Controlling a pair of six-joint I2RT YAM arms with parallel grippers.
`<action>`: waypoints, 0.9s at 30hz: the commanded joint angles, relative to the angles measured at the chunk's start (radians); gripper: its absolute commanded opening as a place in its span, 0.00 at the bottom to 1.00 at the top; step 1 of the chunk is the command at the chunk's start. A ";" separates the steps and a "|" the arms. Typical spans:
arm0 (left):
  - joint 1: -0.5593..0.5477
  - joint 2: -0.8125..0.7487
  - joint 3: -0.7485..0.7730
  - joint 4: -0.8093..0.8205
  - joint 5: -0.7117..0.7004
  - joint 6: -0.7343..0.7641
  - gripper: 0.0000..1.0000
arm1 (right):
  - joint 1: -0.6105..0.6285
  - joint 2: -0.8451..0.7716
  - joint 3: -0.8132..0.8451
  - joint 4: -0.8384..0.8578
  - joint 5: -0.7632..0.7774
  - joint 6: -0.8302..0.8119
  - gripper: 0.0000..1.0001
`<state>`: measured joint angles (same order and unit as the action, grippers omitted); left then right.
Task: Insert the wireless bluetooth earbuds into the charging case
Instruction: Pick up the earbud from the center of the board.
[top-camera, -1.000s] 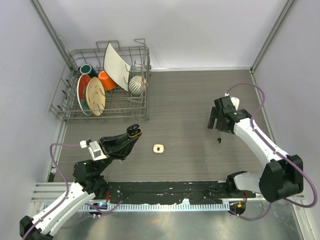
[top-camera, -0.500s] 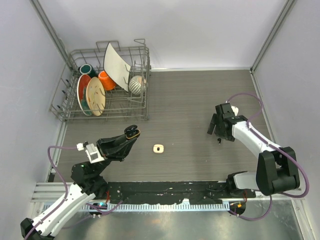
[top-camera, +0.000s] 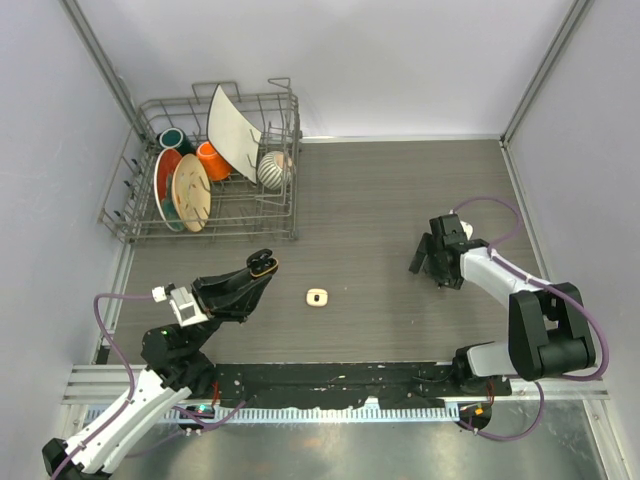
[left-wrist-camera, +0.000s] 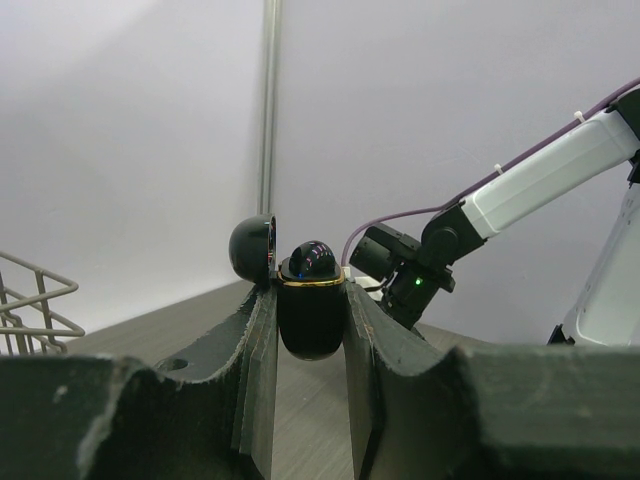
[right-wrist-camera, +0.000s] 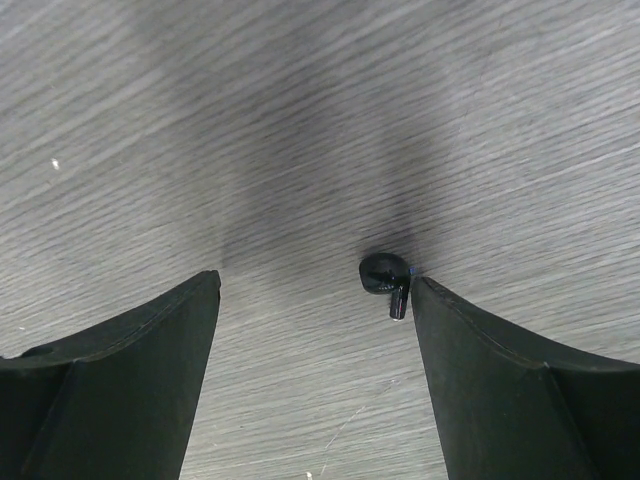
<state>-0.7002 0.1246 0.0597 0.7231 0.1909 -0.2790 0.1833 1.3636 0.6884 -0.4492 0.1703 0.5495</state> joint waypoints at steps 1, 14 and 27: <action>0.002 0.001 0.029 0.025 -0.021 0.018 0.00 | -0.005 0.008 -0.024 0.063 -0.011 0.038 0.83; 0.002 0.024 0.028 0.048 -0.034 0.017 0.00 | -0.004 0.006 -0.090 0.131 -0.095 0.088 0.74; 0.002 0.035 0.034 0.053 -0.036 0.015 0.00 | 0.071 -0.006 -0.070 0.049 0.064 0.069 0.69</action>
<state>-0.7002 0.1490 0.0597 0.7265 0.1680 -0.2790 0.2253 1.3231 0.6041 -0.2947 0.1665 0.6235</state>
